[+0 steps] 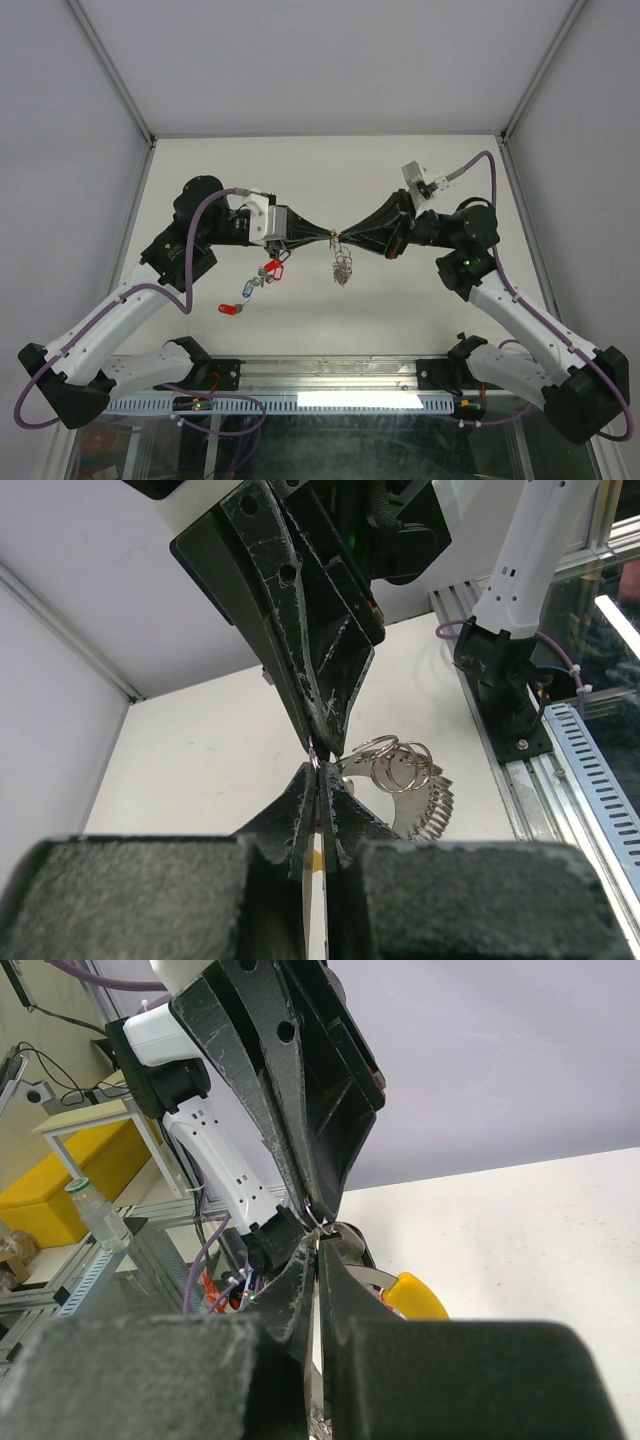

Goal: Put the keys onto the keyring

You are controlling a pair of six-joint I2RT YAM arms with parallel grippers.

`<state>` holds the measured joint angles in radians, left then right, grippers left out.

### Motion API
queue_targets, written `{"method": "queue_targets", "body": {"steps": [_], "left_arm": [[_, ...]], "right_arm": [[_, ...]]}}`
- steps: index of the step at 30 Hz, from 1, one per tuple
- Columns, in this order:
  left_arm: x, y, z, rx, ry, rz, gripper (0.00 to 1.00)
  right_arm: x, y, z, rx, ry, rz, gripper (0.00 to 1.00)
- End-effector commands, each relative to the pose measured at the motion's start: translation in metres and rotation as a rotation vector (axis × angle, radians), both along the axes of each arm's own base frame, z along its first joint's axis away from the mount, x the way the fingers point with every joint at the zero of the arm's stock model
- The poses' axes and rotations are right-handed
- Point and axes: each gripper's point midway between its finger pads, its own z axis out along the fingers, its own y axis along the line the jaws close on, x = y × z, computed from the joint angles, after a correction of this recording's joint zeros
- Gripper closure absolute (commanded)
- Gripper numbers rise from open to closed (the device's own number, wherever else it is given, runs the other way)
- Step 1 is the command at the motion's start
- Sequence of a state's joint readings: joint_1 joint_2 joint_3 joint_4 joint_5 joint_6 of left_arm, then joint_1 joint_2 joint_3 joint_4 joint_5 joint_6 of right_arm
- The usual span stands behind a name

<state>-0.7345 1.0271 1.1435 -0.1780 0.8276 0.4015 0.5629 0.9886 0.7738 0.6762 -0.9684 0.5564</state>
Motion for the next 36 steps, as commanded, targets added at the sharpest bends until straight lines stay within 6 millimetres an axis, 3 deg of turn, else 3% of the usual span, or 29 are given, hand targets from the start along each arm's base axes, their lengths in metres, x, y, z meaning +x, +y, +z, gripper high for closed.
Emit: {"method": "queue_targets", "body": {"steps": [1,22,36], "left_arm": [[-0.017,0.002,0.022,-0.054,-0.06,-0.063,1.0],[-0.019,0.001,0.021,-0.047,-0.051,-0.075,1.0],[-0.017,0.0,0.02,-0.044,-0.049,-0.077,1.0]], "right_arm": [[-0.003,-0.005,0.022,0.068,-0.056,-0.036,1.0],[-0.005,-0.012,0.033,0.12,-0.072,-0.058,1.0],[0.003,-0.02,0.041,0.172,-0.049,-0.124,1.0]]}}
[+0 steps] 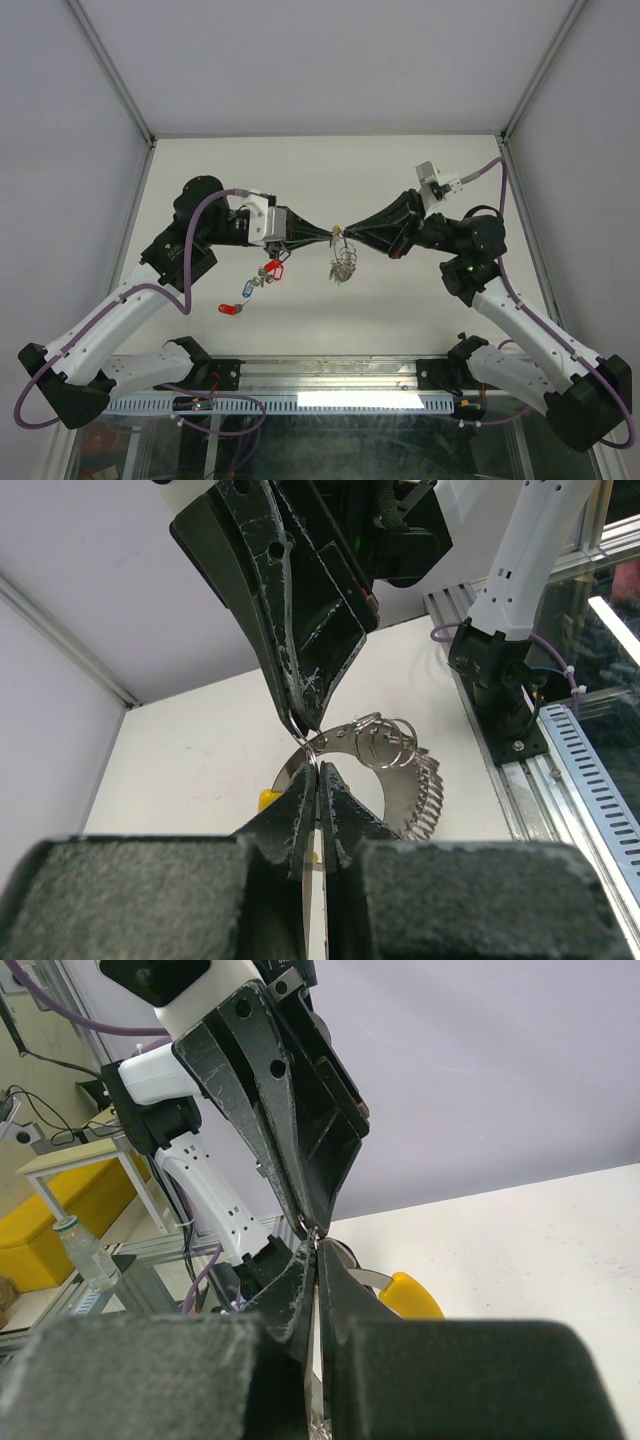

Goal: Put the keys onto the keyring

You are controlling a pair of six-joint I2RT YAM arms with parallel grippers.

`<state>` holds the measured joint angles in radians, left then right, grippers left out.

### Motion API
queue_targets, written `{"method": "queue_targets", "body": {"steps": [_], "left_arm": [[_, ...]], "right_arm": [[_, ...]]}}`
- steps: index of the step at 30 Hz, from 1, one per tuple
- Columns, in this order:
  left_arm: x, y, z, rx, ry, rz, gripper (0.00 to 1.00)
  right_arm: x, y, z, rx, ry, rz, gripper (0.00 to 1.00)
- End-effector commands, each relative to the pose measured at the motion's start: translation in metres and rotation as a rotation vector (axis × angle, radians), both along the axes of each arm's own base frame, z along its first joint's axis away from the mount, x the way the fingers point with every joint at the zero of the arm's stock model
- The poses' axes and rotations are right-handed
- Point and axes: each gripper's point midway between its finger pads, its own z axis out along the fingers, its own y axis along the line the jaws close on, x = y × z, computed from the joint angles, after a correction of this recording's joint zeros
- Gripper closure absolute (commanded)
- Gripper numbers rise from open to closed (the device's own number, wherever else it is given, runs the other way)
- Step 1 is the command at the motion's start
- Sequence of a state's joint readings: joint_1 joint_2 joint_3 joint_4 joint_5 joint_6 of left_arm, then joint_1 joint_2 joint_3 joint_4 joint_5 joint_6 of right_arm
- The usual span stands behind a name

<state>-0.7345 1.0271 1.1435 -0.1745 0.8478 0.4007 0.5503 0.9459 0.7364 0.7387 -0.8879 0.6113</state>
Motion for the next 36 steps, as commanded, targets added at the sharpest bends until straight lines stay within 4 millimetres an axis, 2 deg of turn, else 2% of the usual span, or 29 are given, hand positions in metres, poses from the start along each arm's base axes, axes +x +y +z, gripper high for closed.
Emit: {"method": "queue_targets", "body": {"steps": [1,17,24,28,32,36], "left_arm": [[-0.014,0.0,0.019,-0.042,-0.046,-0.058,1.0],[-0.007,-0.006,0.015,-0.031,-0.026,-0.05,1.0],[-0.002,-0.003,0.021,-0.058,-0.021,-0.001,0.99],[0.001,0.003,0.034,-0.118,-0.019,0.059,0.9],[0.0,0.01,0.048,-0.191,-0.005,0.094,0.71],[-0.003,0.009,0.052,-0.242,0.027,0.077,0.59]], "right_arm": [[0.0,-0.012,0.029,0.102,-0.062,-0.061,1.0],[0.012,-0.016,0.04,0.19,-0.024,-0.11,1.0],[0.012,-0.014,0.039,0.182,-0.067,-0.104,1.0],[0.008,-0.016,0.036,0.176,-0.13,-0.116,1.0],[0.002,-0.016,0.032,0.161,-0.192,-0.107,1.0],[-0.005,-0.018,0.033,0.178,-0.246,-0.09,1.0]]}}
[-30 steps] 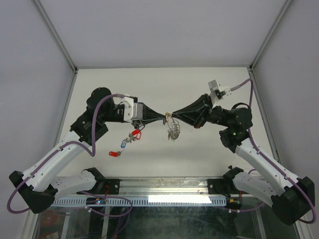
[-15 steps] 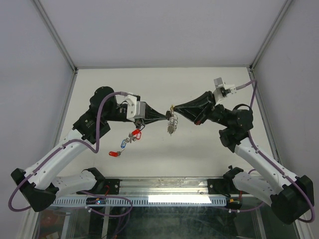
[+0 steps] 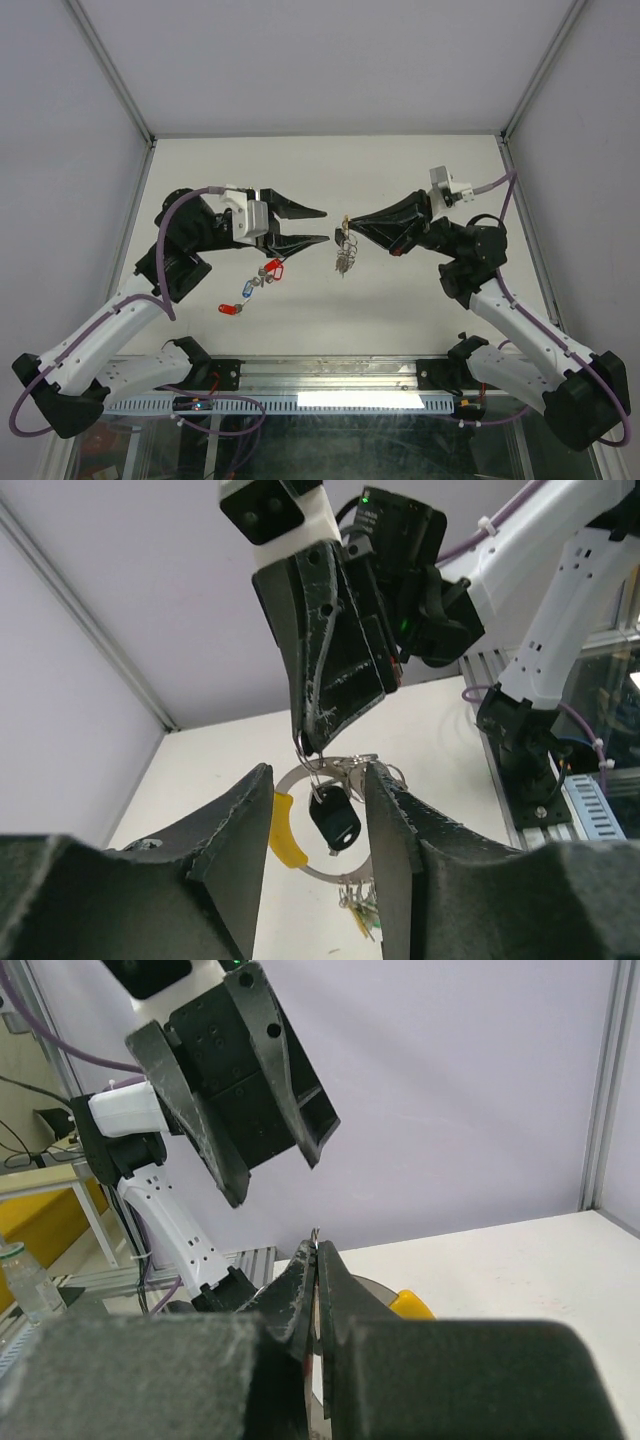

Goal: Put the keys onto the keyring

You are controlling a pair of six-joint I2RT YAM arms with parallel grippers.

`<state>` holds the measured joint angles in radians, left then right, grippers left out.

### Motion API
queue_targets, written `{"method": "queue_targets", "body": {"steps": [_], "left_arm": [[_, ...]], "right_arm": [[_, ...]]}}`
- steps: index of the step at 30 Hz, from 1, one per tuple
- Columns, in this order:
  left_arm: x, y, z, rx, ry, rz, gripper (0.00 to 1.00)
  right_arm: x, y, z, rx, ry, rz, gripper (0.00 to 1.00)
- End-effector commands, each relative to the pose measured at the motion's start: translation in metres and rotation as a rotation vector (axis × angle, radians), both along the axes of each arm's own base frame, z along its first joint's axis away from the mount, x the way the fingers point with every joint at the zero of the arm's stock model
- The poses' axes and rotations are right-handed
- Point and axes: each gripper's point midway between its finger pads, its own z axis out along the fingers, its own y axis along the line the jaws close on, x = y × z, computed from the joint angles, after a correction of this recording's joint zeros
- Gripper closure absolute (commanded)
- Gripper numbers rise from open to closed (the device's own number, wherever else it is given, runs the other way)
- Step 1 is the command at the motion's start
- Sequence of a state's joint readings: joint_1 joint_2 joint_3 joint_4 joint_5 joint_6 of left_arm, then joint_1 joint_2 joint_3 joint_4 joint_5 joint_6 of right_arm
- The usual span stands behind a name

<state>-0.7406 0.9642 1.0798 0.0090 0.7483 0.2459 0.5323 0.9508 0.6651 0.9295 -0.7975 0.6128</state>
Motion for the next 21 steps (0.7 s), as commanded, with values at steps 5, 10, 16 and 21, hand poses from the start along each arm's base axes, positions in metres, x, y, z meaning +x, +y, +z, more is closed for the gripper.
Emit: {"method": "queue_targets", "body": {"steps": [5,10,16,21], "left_arm": [[-0.007,-0.01,0.016,-0.12,0.055,-0.072,0.56],[-0.004,-0.017,0.012,-0.137,0.081,-0.08,0.59],[-0.005,-0.023,0.01,-0.14,0.09,-0.097,0.7],[-0.007,-0.025,0.01,-0.142,0.094,-0.107,0.73]], "right_arm": [[-0.023,-0.013,0.032,0.099,-0.231,-0.006,1.0],[-0.026,-0.014,0.035,0.106,-0.255,-0.005,1.0],[-0.025,-0.014,0.035,0.107,-0.26,-0.007,1.0],[-0.025,-0.013,0.035,0.107,-0.26,-0.007,1.0]]}}
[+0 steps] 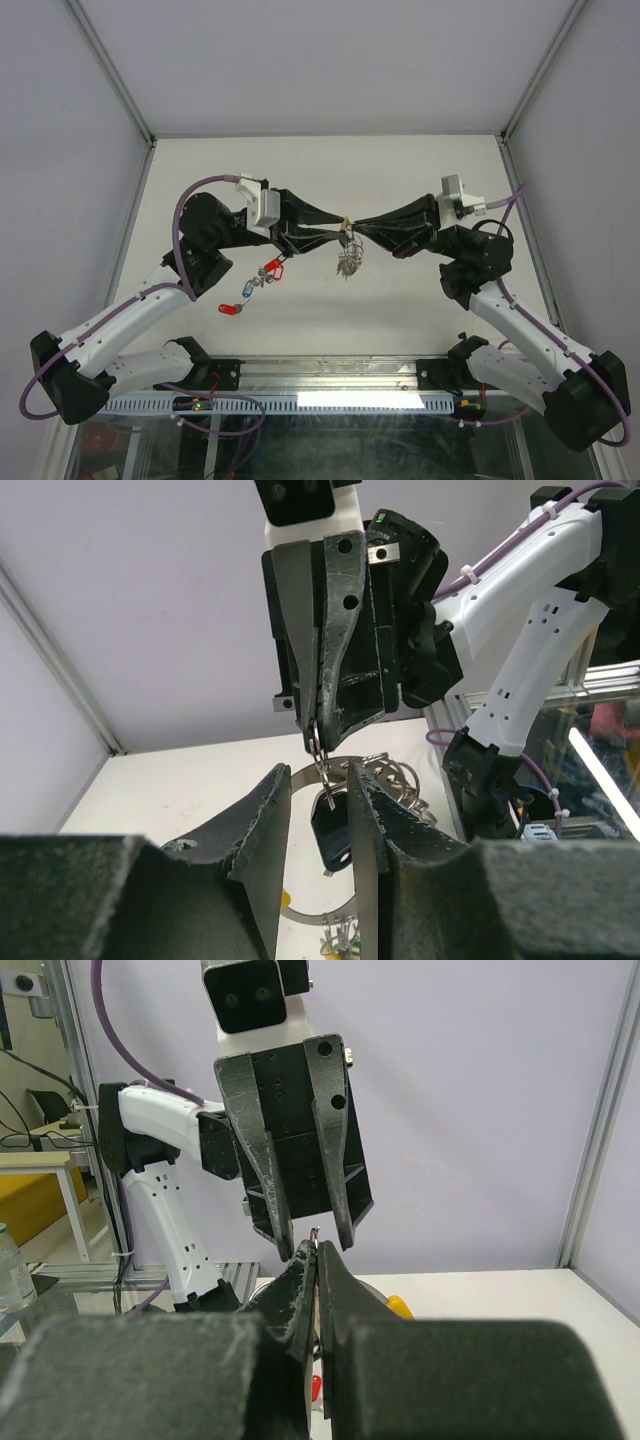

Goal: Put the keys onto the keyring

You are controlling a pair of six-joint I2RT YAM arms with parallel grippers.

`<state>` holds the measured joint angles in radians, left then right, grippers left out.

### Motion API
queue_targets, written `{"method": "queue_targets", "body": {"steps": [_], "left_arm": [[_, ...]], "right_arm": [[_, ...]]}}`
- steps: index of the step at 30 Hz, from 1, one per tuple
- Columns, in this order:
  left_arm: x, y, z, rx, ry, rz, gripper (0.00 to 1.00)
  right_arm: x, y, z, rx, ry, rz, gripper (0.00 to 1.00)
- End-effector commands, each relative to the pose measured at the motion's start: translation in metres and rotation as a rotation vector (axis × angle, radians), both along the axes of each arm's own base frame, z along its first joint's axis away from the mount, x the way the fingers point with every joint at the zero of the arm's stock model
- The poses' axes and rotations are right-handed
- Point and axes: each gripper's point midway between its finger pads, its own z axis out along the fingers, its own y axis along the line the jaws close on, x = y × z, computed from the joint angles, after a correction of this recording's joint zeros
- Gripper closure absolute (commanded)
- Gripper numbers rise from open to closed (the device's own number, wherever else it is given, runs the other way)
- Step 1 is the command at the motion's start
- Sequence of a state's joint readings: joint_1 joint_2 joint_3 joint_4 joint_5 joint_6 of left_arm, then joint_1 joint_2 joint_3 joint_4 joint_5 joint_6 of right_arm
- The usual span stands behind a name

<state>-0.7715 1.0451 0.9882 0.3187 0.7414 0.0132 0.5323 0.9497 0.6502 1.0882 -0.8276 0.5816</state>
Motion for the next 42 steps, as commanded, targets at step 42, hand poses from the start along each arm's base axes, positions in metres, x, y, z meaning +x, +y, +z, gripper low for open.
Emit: {"method": "queue_targets", "body": {"steps": [42], "left_arm": [[0.0,-0.016,0.007,0.024,0.002,-0.018,1.0]], "right_arm": [[-0.012,-0.001,0.001,-0.052,-0.118,0.005,0.93]]}}
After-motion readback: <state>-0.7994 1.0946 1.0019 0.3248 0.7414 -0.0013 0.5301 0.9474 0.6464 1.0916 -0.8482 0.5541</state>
